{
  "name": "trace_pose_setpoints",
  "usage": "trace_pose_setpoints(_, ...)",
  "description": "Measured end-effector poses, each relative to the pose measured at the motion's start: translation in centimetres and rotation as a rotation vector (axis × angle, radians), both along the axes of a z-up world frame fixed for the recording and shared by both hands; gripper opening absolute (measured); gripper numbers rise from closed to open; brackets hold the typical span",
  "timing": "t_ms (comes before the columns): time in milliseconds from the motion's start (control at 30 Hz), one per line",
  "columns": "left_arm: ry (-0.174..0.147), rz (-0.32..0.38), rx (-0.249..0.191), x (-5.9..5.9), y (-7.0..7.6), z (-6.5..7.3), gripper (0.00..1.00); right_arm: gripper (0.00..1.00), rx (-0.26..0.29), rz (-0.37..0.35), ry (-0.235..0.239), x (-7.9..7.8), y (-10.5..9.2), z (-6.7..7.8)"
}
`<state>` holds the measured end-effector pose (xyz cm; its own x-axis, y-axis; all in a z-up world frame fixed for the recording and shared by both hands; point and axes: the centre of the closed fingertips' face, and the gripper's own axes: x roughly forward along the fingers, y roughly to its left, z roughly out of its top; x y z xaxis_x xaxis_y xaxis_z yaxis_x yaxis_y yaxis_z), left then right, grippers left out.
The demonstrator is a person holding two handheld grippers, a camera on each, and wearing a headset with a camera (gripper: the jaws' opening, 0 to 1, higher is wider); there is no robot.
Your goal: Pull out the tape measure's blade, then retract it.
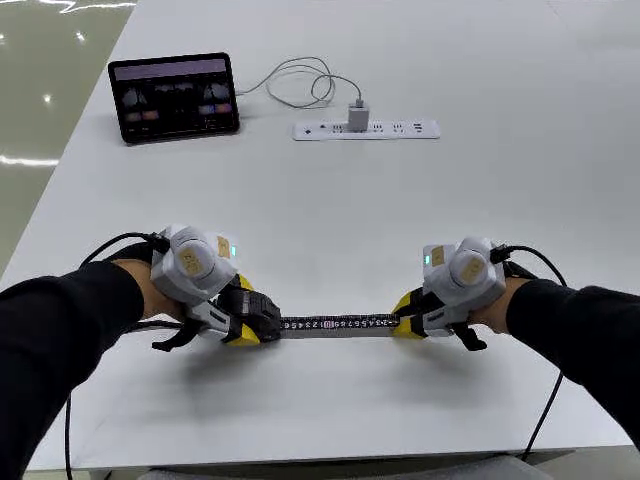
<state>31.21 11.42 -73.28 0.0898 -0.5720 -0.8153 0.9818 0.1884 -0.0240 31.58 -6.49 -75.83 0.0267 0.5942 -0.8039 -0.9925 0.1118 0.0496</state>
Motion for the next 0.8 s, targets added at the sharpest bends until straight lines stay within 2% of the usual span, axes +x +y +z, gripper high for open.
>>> trace_pose_setpoints(800,-0.004,0.004,0.002,-0.1,-0.2,0.2,0.37,0.08,-0.021,-0.036,0.005,0.1,-2.5,-0.2)
